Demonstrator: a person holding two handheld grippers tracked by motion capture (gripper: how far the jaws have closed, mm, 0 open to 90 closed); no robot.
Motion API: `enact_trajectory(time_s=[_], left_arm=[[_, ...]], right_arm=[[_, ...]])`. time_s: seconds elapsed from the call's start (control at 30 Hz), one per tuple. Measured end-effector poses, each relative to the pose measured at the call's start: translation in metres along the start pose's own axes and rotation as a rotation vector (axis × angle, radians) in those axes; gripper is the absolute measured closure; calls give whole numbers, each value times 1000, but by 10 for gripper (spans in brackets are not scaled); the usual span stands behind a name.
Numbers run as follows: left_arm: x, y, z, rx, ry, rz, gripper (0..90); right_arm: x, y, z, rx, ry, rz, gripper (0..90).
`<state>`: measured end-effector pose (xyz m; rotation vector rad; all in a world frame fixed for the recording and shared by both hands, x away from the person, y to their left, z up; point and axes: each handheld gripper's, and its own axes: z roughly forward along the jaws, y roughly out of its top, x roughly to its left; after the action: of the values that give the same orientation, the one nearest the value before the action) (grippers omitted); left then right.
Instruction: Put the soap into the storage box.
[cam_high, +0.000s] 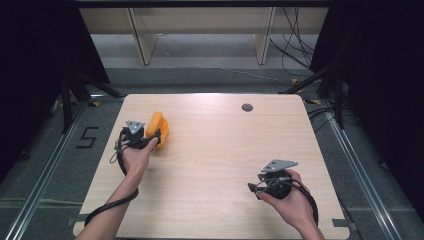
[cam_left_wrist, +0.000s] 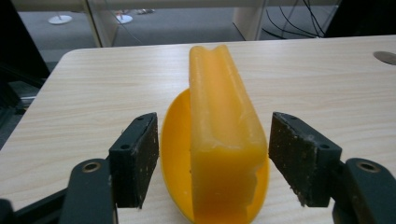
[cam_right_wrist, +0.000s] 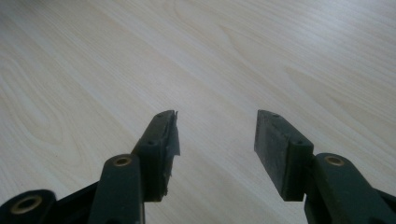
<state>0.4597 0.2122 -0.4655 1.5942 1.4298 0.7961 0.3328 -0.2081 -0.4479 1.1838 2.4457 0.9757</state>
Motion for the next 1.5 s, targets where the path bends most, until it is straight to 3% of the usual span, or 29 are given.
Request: enact_trajectory(time_s=[0.03,0.1,0.3,0.43,0.47,0.57,0.6,0.7,0.97,1.1,1.23,1.27,1.3,1.37,1.43,1.47,1.5], left_arm=[[0,2,-1,4,-1,1,311],[2,6,-5,22,-16,18,300],[14,11,-23,78,-83,30,275],[24,6,-39,103,-130,36,276],[26,4,-43,105,-141,38,276],[30,-2,-55,120,-174,52,277],[31,-4,-60,127,-189,70,277],[34,-10,-71,122,-218,102,276],[48,-39,-110,124,-246,149,294],[55,-55,-129,140,-249,171,293],[61,-70,-146,139,-249,164,292],[62,-74,-150,150,-253,182,293],[62,-76,-152,171,-267,167,293],[63,-77,-156,157,-288,144,291],[64,-74,-158,123,-273,155,299],[64,-73,-158,115,-263,168,302],[65,-73,-157,113,-261,170,303]], right_arm=[[-1,0,-1,8,-2,-18,490],[0,0,-2,19,1,15,489],[-2,-2,-1,7,-1,-1,487],[-3,-2,-1,8,-5,-8,485],[-1,-1,-2,23,-2,16,484],[0,-1,-2,30,2,24,482],[-2,-1,-2,17,-4,3,481],[0,-2,-2,29,2,33,477],[-2,-4,0,-6,-15,7,474],[-3,-4,-1,16,-8,-4,472],[-1,-4,-1,29,-5,14,470],[-2,-5,-1,24,-2,5,469],[-2,-5,0,22,-1,3,469],[-1,-6,1,1,-11,4,469],[-1,-5,-2,24,4,12,469],[-1,-7,0,-17,-6,3,469],[-1,-6,-1,-19,3,15,469]])
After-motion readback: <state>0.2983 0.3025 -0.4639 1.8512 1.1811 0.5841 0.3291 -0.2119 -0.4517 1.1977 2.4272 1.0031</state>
